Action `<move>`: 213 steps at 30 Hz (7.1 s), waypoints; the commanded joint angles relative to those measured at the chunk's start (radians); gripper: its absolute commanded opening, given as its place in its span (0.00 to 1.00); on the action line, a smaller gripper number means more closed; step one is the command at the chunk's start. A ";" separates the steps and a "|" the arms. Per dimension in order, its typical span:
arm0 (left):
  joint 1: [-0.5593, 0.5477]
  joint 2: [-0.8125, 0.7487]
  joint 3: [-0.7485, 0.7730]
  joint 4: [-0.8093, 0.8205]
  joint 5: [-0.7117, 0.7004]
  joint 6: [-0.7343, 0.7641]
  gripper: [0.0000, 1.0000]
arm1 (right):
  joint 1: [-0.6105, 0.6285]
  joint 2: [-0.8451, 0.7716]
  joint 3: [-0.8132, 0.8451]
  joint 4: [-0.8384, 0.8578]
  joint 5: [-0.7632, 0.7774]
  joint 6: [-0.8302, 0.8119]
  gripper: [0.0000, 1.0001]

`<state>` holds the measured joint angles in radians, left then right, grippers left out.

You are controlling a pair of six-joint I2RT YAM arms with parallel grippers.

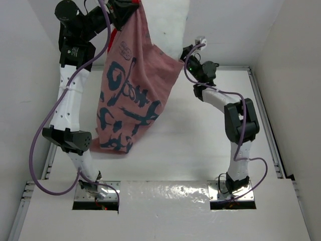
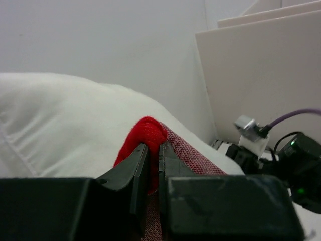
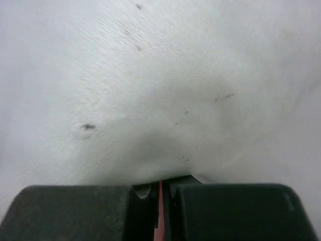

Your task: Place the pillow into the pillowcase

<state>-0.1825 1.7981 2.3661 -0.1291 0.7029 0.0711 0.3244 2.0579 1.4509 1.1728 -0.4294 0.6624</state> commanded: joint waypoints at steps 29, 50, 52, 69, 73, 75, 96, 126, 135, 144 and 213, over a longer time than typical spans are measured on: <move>0.048 0.153 0.180 0.345 -0.033 -0.090 0.00 | 0.398 -0.497 -0.498 0.240 -0.071 -0.017 0.02; -0.080 0.314 -0.166 -0.300 -0.028 0.305 0.96 | 0.423 -1.088 -0.744 -1.449 0.625 -0.313 0.99; -0.139 0.287 -0.169 -0.415 -0.055 0.375 0.88 | 0.421 -1.088 -0.667 -1.473 0.728 -0.322 0.99; -0.316 0.417 -0.176 -0.417 -0.643 0.309 0.65 | -0.171 -0.440 -0.188 -1.379 0.432 -0.398 0.99; -0.328 0.408 -0.194 -0.426 -0.698 0.332 0.66 | -0.171 -0.383 -0.216 -1.291 0.397 -0.405 0.99; -0.328 0.397 -0.224 -0.428 -0.744 0.343 0.59 | -0.170 -0.372 -0.228 -1.283 0.400 -0.402 0.99; -0.356 0.334 -0.005 -0.799 0.197 0.548 0.00 | 0.074 -0.375 -0.609 0.158 0.200 0.305 0.00; -0.087 0.212 -0.185 -0.970 -0.042 0.625 0.66 | 0.257 -0.461 -0.684 -0.393 0.540 -0.272 0.99; -0.084 -0.184 -0.712 -0.824 -0.235 0.475 0.21 | 0.266 -0.700 -0.629 -0.912 0.506 -0.656 0.27; -0.101 -0.230 -1.191 -0.454 -0.338 0.421 1.00 | 0.294 -0.657 -0.603 -0.955 0.531 -0.748 0.99; -0.028 0.143 -1.139 -0.556 -0.294 1.256 0.00 | 0.386 -0.436 -0.649 -0.599 0.509 -0.446 0.00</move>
<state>-0.2226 1.9152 1.2354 -0.6357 0.2684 1.3972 0.6983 1.6566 0.7723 0.5468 0.1017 0.2333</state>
